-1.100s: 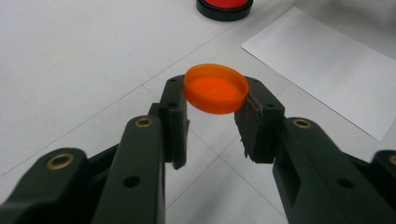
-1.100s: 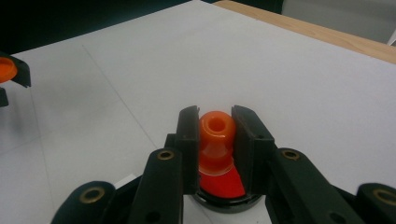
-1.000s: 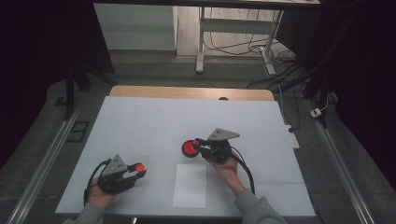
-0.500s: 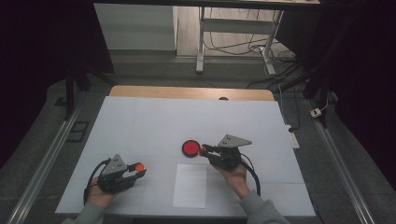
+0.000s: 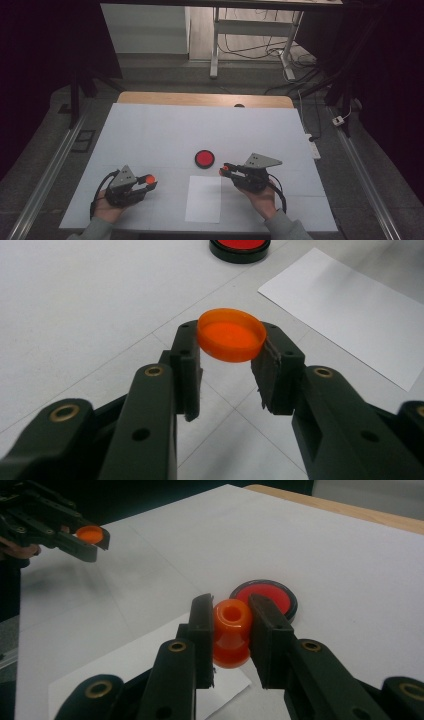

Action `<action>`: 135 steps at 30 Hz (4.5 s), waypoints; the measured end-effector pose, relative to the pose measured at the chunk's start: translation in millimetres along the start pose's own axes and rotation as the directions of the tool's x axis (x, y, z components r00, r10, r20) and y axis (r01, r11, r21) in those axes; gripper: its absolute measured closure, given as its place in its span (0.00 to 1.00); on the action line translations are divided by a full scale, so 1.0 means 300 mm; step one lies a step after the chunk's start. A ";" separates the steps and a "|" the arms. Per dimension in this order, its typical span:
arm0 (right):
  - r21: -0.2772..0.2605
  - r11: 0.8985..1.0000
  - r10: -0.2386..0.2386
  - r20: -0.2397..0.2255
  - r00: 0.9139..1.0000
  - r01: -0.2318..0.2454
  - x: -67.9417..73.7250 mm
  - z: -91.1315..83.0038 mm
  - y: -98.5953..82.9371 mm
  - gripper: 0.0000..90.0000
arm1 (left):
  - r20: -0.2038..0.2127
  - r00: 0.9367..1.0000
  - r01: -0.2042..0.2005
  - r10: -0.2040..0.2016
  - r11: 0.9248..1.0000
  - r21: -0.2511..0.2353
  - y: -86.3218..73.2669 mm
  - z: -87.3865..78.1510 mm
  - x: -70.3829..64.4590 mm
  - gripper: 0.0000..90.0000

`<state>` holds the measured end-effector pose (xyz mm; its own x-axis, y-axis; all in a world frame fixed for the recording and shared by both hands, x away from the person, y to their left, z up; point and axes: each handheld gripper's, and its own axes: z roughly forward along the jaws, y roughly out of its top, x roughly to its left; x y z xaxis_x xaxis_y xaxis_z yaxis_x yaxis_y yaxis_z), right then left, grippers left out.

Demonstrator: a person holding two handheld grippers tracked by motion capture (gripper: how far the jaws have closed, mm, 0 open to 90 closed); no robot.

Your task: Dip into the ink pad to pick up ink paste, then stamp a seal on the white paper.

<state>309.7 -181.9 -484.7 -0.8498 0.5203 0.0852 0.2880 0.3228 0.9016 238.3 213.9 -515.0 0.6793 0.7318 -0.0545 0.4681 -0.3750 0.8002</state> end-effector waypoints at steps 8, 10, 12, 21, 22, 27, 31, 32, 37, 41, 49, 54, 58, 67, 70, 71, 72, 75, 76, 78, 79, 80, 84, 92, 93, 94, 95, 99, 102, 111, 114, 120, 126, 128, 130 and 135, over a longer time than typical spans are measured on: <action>-0.003 1.000 -0.008 -0.010 1.000 0.008 0.013 -0.024 -0.007 0.80 | -0.001 1.000 0.001 -0.001 1.000 0.000 0.000 -0.002 0.001 0.72; -0.009 1.000 -0.005 -0.010 1.000 0.004 0.015 -0.026 -0.010 0.80 | 0.001 1.000 0.001 -0.001 1.000 0.001 0.000 0.000 0.000 0.72; -0.002 1.000 -0.007 -0.011 1.000 0.007 0.016 -0.031 -0.012 0.80 | 0.002 1.000 -0.002 0.002 1.000 0.002 0.001 0.000 -0.001 0.72; -0.004 1.000 -0.021 -0.029 0.999 0.021 0.035 -0.037 -0.011 0.80 | 0.000 1.000 0.001 -0.001 1.000 0.000 0.000 -0.001 0.000 0.72; -0.002 1.000 -0.021 -0.033 0.999 0.021 0.038 -0.036 -0.011 0.80 | 0.000 1.000 0.001 -0.001 1.000 0.000 -0.001 -0.001 0.000 0.72; 0.003 1.000 -0.026 -0.043 0.999 0.026 0.049 -0.032 -0.013 0.80 | 0.000 1.000 0.002 -0.002 1.000 -0.001 0.000 -0.002 0.002 0.72; 0.007 0.999 -0.031 -0.050 0.998 0.031 0.057 -0.030 -0.015 0.80 | 0.000 1.000 0.001 -0.001 1.000 0.001 0.000 0.000 0.000 0.72; 0.008 0.999 -0.031 -0.052 0.998 0.032 0.058 -0.029 -0.016 0.80 | 0.000 1.000 0.000 0.000 1.000 0.000 0.000 -0.001 0.000 0.72; 0.017 0.999 -0.035 -0.061 0.998 0.036 0.067 -0.025 -0.023 0.80 | 0.000 1.000 0.002 -0.002 1.000 0.000 0.000 -0.001 0.000 0.72; 0.035 0.998 -0.041 -0.076 0.996 0.043 0.081 -0.014 -0.032 0.80 | 0.002 1.000 0.001 -0.001 1.000 0.002 -0.001 0.001 0.001 0.72; 0.063 0.995 -0.064 -0.107 0.992 0.071 0.111 0.011 -0.042 0.80 | 0.000 1.000 0.002 -0.002 1.000 0.003 -0.001 0.002 0.000 0.72; 0.075 0.994 -0.076 -0.118 0.990 0.085 0.124 0.027 -0.045 0.80 | -0.001 1.000 0.002 -0.002 1.000 0.004 -0.001 0.003 0.002 0.72; 0.078 0.993 -0.078 -0.128 0.989 0.088 0.132 0.041 -0.046 0.80 | -0.001 1.000 0.000 0.000 1.000 0.006 -0.001 0.003 -0.001 0.72; 0.107 0.988 -0.094 -0.154 0.984 0.111 0.150 0.083 -0.054 0.80 | 0.000 1.000 0.001 -0.001 1.000 0.007 -0.001 0.004 -0.002 0.72; 0.113 0.987 -0.100 -0.154 0.983 0.118 0.155 0.093 -0.057 0.80 | 0.000 1.000 0.000 0.000 1.000 0.007 -0.002 0.003 -0.002 0.72; 0.114 0.986 -0.100 -0.157 0.983 0.118 0.155 0.095 -0.058 0.80 | 0.000 1.000 0.000 0.000 1.000 0.007 -0.002 0.003 -0.001 0.72; 0.116 0.986 -0.098 -0.157 0.983 0.117 0.156 0.097 -0.059 0.80 | 0.000 1.000 0.001 -0.001 1.000 0.006 -0.002 0.003 -0.001 0.72; 0.123 0.985 -0.099 -0.157 0.983 0.119 0.155 0.101 -0.061 0.80 | 0.000 1.000 0.001 -0.001 1.000 0.007 -0.002 0.003 -0.001 0.72; 0.124 0.985 -0.096 -0.159 0.983 0.117 0.155 0.103 -0.063 0.80 | 0.000 1.000 0.001 -0.001 1.000 0.007 -0.002 0.003 -0.001 0.72; 0.129 0.984 -0.098 -0.158 0.982 0.119 0.155 0.107 -0.064 0.80 | 0.001 1.000 0.000 0.000 1.000 0.007 -0.002 0.004 -0.001 0.72; 0.129 0.984 -0.098 -0.161 0.982 0.120 0.155 0.109 -0.066 0.80 | 0.000 1.000 0.001 -0.001 1.000 0.007 -0.002 0.003 -0.001 0.72; 0.132 0.984 -0.099 -0.156 0.983 0.120 0.155 0.111 -0.067 0.80 | 0.001 1.000 0.001 -0.001 1.000 0.007 -0.002 0.003 -0.001 0.72; 0.137 0.983 -0.097 -0.160 0.982 0.119 0.155 0.120 -0.073 0.80 | 0.001 1.000 0.000 0.000 1.000 0.008 -0.002 0.003 -0.001 0.72; 0.149 0.981 -0.101 -0.160 0.982 0.125 0.158 0.136 -0.081 0.80 | 0.002 1.000 -0.001 0.001 1.000 0.008 -0.002 0.003 -0.001 0.72; 0.152 0.980 -0.101 -0.158 0.982 0.126 0.158 0.137 -0.081 0.80 | 0.002 1.000 -0.001 0.001 1.000 0.008 -0.002 0.003 -0.001 0.72; 0.152 0.980 -0.103 -0.159 0.982 0.127 0.156 0.139 -0.083 0.80 | 0.002 1.000 -0.001 0.001 1.000 0.008 -0.002 0.003 -0.001 0.72; 0.155 0.980 -0.102 -0.159 0.982 0.127 0.156 0.140 -0.083 0.80 | 0.002 1.000 -0.001 0.001 1.000 0.008 -0.003 0.003 0.000 0.72; 0.162 0.978 -0.105 -0.158 0.982 0.131 0.155 0.145 -0.086 0.80 | 0.003 1.000 -0.001 0.001 1.000 0.008 -0.003 0.004 0.000 0.72; 0.167 0.976 -0.111 -0.150 0.982 0.136 0.156 0.147 -0.087 0.80 | 0.003 1.000 0.000 0.000 1.000 0.008 -0.003 0.004 0.000 0.72; 0.176 0.974 -0.118 -0.148 0.982 0.144 0.156 0.158 -0.093 0.80 | 0.003 1.000 0.000 0.000 1.000 0.009 -0.003 0.004 0.000 0.72; 0.180 0.973 -0.120 -0.146 0.982 0.146 0.155 0.162 -0.094 0.80 | 0.003 1.000 0.000 0.000 1.000 0.009 -0.003 0.005 0.000 0.72; 0.183 0.971 -0.126 -0.146 0.981 0.152 0.156 0.170 -0.098 0.80 | 0.002 1.000 0.001 -0.001 1.000 0.009 -0.004 0.005 0.001 0.72; 0.194 0.967 -0.143 -0.133 0.981 0.167 0.156 0.179 -0.103 0.80 | 0.002 1.000 0.000 0.000 1.000 0.009 -0.004 0.005 0.000 0.72; 0.199 0.965 -0.145 -0.134 0.980 0.170 0.158 0.183 -0.106 0.80 | 0.002 1.000 0.000 0.000 1.000 0.009 -0.004 0.005 0.001 0.72; 0.200 0.964 -0.152 -0.131 0.980 0.176 0.160 0.185 -0.107 0.80 | 0.002 1.000 -0.001 0.001 1.000 0.010 -0.004 0.005 0.001 0.72; 0.200 0.965 -0.147 -0.129 0.981 0.171 0.161 0.184 -0.110 0.80 | 0.002 1.000 -0.002 0.002 1.000 0.010 -0.004 0.004 -0.001 0.72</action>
<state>283.4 -123.8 -533.7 -0.9328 0.3604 0.0056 0.2205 0.5583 0.7998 238.4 213.4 -516.6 0.6816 0.7297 -0.0537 0.4718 -0.3822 0.7945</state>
